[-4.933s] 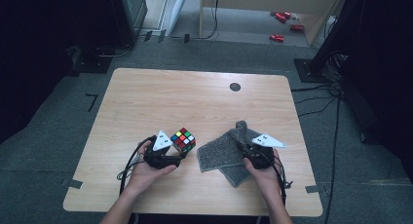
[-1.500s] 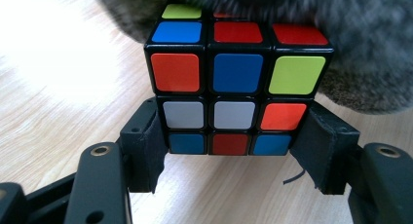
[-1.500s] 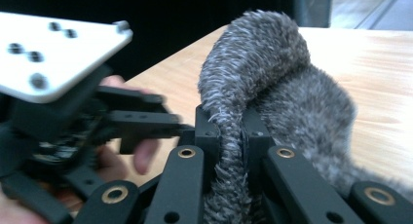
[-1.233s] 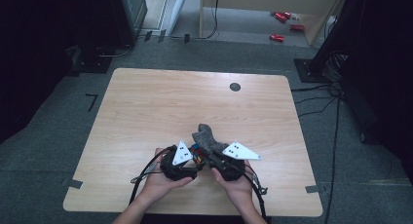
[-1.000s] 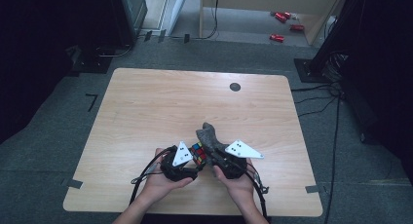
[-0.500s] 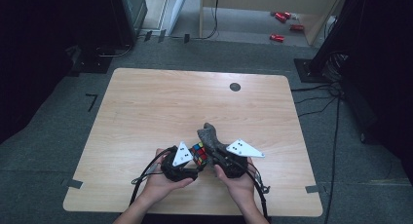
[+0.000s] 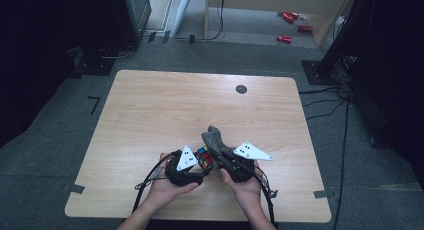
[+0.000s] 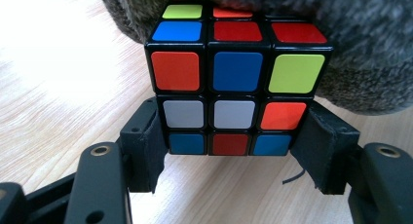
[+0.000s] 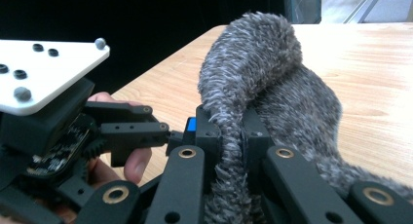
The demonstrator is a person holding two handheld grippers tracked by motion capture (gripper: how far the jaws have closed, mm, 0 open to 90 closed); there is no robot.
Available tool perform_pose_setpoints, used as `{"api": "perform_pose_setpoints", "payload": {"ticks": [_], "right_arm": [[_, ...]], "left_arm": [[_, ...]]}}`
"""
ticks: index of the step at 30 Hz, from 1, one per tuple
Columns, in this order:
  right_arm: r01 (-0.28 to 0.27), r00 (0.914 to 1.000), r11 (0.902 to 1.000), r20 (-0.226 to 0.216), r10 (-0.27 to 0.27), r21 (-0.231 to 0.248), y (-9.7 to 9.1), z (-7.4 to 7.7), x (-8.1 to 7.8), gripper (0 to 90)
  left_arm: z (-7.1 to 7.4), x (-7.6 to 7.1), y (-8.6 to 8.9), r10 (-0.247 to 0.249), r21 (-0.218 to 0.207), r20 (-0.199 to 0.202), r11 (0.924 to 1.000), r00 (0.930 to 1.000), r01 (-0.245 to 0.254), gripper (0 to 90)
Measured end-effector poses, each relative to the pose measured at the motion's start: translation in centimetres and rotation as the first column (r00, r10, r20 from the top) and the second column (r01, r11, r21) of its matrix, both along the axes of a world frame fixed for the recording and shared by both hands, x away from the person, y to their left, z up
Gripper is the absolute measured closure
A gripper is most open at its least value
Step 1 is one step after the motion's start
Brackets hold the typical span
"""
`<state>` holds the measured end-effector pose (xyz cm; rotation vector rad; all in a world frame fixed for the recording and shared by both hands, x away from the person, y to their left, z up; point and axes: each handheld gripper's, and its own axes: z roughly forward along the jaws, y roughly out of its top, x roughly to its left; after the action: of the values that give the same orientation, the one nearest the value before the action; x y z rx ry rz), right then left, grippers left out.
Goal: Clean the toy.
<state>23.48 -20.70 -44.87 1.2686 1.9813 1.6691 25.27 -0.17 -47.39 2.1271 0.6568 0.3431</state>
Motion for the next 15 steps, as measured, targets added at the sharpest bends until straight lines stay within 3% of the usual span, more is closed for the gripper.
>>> {"api": "perform_pose_setpoints", "payload": {"ticks": [6,8,12,15], "right_arm": [[-0.071,0.9970,0.9972,0.030,0.072,-0.024,1.5,0.1,-0.6,82.5],[-0.060,0.9978,0.9981,0.026,0.060,-0.011,1.2,0.1,-0.3,82.2],[0.025,0.9996,0.9993,-0.011,-0.025,0.027,-0.4,0.0,0.2,83.0],[0.005,1.0000,0.9998,-0.007,-0.005,0.022,-0.1,0.1,-0.1,83.1]], "left_arm": [[-0.2,-0.4,-0.4,-0.021,-0.004,0.007,0.9998,0.9997,0.021,35.6],[-0.1,-0.5,-0.4,-0.033,-0.005,0.018,0.9994,0.9993,0.033,35.6],[0.1,-0.3,-0.1,-0.029,-0.010,0.022,0.9995,0.9994,0.029,35.6],[0.1,-0.2,0.1,-0.023,-0.021,0.010,0.9995,0.9997,0.024,35.6]]}}
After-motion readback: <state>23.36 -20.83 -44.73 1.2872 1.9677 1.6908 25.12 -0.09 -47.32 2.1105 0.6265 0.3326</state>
